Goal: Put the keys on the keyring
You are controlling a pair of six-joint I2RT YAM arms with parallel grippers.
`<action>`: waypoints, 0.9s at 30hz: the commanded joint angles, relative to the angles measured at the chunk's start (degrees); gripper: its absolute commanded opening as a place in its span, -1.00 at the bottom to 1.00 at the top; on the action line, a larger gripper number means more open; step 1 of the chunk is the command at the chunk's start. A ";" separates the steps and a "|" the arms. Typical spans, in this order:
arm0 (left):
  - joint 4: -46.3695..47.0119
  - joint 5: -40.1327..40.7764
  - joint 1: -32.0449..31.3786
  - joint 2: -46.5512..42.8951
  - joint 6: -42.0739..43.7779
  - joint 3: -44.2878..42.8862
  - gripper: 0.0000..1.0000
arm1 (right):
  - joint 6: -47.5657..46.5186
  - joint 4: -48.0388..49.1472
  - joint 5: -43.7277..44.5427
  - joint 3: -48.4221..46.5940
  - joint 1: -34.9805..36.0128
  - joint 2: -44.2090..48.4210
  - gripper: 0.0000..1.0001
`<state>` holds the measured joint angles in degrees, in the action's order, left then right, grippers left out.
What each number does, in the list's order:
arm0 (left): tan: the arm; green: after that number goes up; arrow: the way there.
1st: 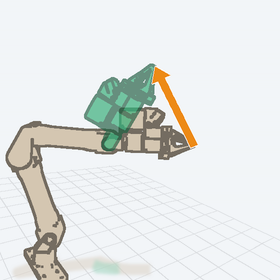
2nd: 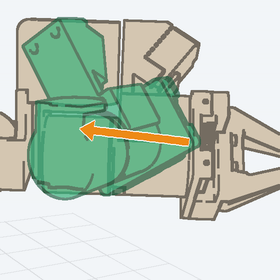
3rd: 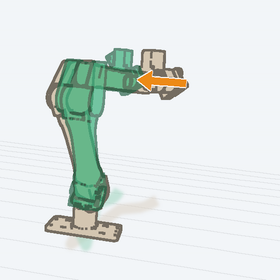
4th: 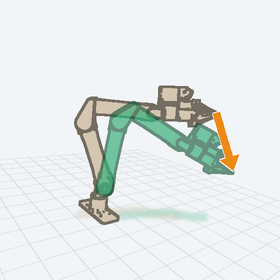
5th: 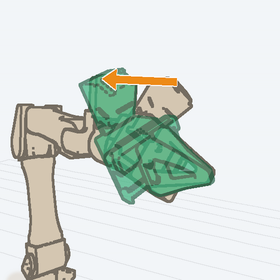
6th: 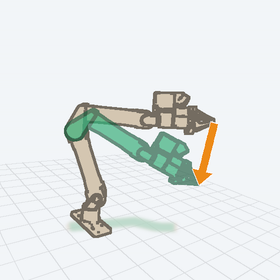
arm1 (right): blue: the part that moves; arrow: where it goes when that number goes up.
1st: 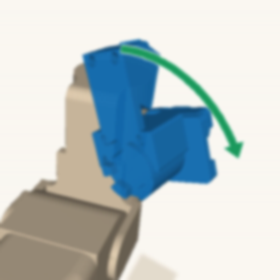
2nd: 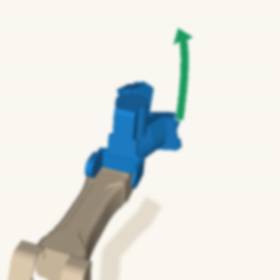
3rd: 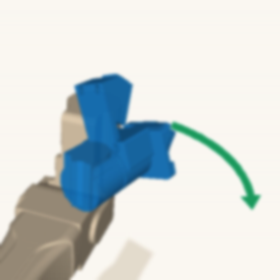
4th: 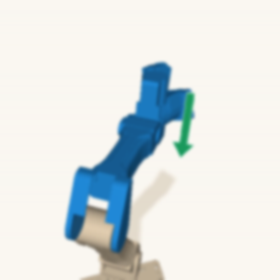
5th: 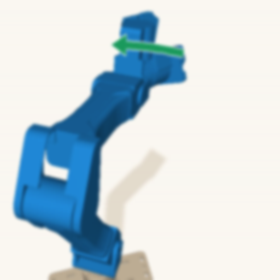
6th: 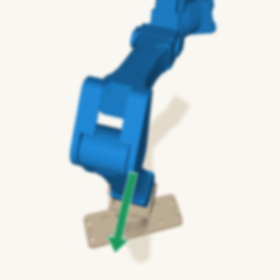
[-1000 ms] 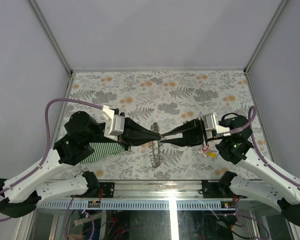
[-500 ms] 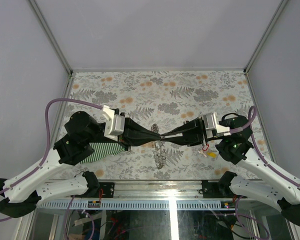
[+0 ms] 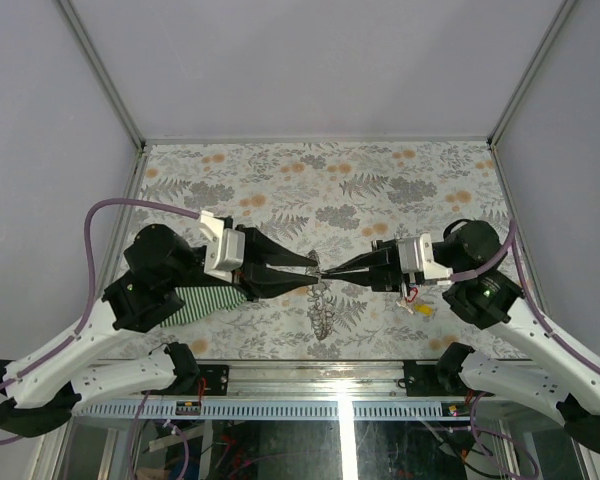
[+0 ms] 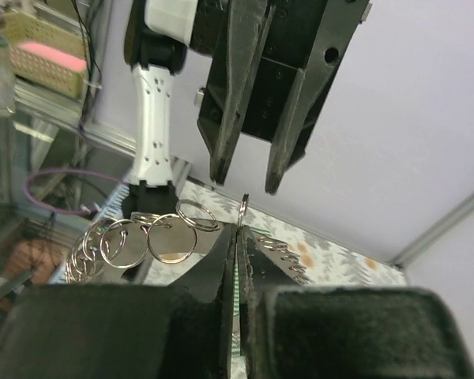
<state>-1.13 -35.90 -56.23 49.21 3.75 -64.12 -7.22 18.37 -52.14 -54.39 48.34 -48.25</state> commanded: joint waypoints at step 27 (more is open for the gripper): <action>-7.58 9.59 -0.28 -5.18 0.59 -0.41 -0.37 | -53.07 -31.54 11.63 -11.28 0.53 3.38 -1.00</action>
<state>-9.61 -26.74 -56.23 43.83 3.75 -64.12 -58.43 -15.05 -41.01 -61.56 48.42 -44.51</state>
